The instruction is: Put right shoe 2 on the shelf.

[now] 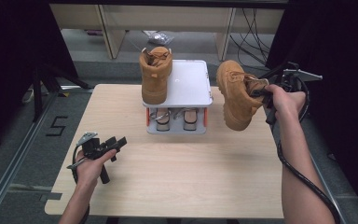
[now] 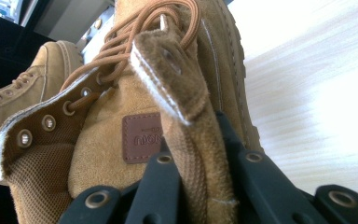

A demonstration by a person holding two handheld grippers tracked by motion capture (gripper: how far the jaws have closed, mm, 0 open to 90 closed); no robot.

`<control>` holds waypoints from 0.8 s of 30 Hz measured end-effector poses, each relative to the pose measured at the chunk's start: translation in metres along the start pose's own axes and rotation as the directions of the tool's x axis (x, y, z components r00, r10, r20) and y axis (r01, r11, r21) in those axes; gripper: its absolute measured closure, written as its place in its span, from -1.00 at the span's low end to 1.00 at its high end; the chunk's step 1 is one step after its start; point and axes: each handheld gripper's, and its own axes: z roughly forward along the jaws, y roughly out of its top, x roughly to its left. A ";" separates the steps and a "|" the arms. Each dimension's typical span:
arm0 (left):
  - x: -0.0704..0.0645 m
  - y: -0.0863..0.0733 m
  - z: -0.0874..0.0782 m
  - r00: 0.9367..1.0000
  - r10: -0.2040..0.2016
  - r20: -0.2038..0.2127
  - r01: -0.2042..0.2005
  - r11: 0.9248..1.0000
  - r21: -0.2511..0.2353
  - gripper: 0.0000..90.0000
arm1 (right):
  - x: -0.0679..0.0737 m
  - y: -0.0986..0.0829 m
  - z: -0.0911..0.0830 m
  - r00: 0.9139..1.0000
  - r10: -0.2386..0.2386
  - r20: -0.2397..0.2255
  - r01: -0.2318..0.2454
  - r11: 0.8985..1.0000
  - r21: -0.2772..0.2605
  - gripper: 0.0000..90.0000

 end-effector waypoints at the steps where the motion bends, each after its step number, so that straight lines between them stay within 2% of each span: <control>1: 0.000 0.000 0.000 1.000 0.000 0.000 0.000 1.000 0.001 -0.04 | 0.002 0.000 0.000 1.000 0.006 0.014 -0.006 1.000 0.006 0.87; 3: 0.000 0.000 0.000 1.000 0.002 -0.001 -0.002 1.000 -0.001 -0.04 | 0.002 0.001 0.000 1.000 0.007 0.008 -0.007 1.000 0.005 0.87; 4: 0.000 0.000 0.000 1.000 0.002 -0.001 -0.002 1.000 -0.001 -0.04 | 0.003 0.000 0.002 1.000 0.000 -0.010 -0.001 1.000 -0.028 0.87; 5: 0.001 0.000 -0.001 1.000 0.002 -0.003 -0.002 1.000 -0.002 -0.04 | 0.004 0.000 0.002 1.000 0.010 -0.015 -0.010 0.999 -0.030 0.87; 6: 0.001 0.000 -0.001 1.000 0.002 -0.002 -0.002 1.000 -0.002 -0.04 | 0.004 0.001 0.000 1.000 -0.010 -0.015 0.010 1.000 -0.016 0.87; 7: 0.001 0.000 -0.001 1.000 0.002 -0.001 -0.002 1.000 -0.001 -0.04 | 0.006 0.001 0.000 1.000 0.003 -0.018 -0.003 1.000 -0.003 0.86; 8: 0.000 0.000 -0.001 1.000 0.002 -0.001 -0.002 1.000 -0.001 -0.04 | 0.007 0.001 -0.001 1.000 -0.015 0.003 0.015 1.000 0.000 0.86; 10: 0.000 0.000 0.000 1.000 0.000 0.001 0.000 1.000 0.001 -0.04 | 0.010 0.001 0.000 1.000 0.010 -0.018 -0.010 1.000 -0.014 0.86; 11: 0.000 0.000 0.000 1.000 0.001 0.001 -0.001 1.000 0.002 -0.04 | 0.009 0.001 0.000 1.000 -0.008 -0.006 0.008 1.000 -0.009 0.86; 12: 0.000 0.000 0.000 1.000 0.000 0.001 0.000 1.000 0.000 -0.04 | 0.011 0.001 0.000 1.000 0.006 -0.023 -0.006 1.000 -0.011 0.86; 13: 0.000 0.000 0.000 1.000 0.001 0.001 -0.001 1.000 0.002 -0.04 | 0.012 0.001 0.000 1.000 -0.005 -0.008 0.005 1.000 -0.007 0.86; 14: 0.000 0.000 0.000 1.000 0.001 0.001 -0.001 1.000 0.002 -0.04 | 0.012 0.001 0.002 1.000 0.001 -0.026 -0.002 0.999 -0.034 0.86; 15: 0.000 0.000 0.000 1.000 0.001 0.001 -0.001 1.000 0.002 -0.04 | 0.013 0.002 0.001 1.000 -0.009 -0.010 0.009 1.000 -0.011 0.86; 16: 0.000 0.000 0.000 1.000 0.002 0.001 -0.002 1.000 0.001 -0.04 | 0.015 0.002 0.001 1.000 0.000 -0.017 0.000 1.000 -0.009 0.86; 17: 0.001 0.000 0.000 1.000 0.000 0.001 0.000 1.000 0.000 -0.04 | 0.015 0.002 0.002 1.000 -0.021 -0.019 0.021 0.999 -0.030 0.86; 18: 0.001 0.000 -0.001 1.000 -0.002 0.002 0.002 1.000 -0.001 -0.04 | 0.017 0.002 0.002 1.000 0.003 -0.027 -0.003 1.000 -0.013 0.86; 19: 0.001 0.001 -0.001 1.000 -0.002 0.002 0.002 1.000 -0.002 -0.04 | 0.017 0.002 0.003 1.000 -0.013 -0.028 0.012 1.000 -0.022 0.86; 20: 0.001 0.001 -0.001 1.000 -0.002 0.003 0.002 1.000 -0.002 -0.04 | 0.019 0.002 0.003 0.999 -0.003 -0.039 0.002 1.000 -0.016 0.86; 22: 0.001 0.001 -0.001 1.000 -0.001 0.003 0.001 1.000 -0.003 -0.04 | 0.021 0.002 0.003 1.000 -0.005 -0.023 0.004 1.000 -0.015 0.86; 23: 0.001 0.001 -0.001 1.000 -0.001 0.004 0.001 1.000 -0.003 -0.04 | 0.022 0.002 0.003 0.999 0.004 -0.043 -0.005 1.000 -0.012 0.86; 24: 0.000 0.001 -0.001 1.000 -0.001 0.003 0.001 1.000 -0.003 -0.04 | 0.022 0.002 0.004 0.999 -0.009 -0.042 0.008 1.000 -0.020 0.86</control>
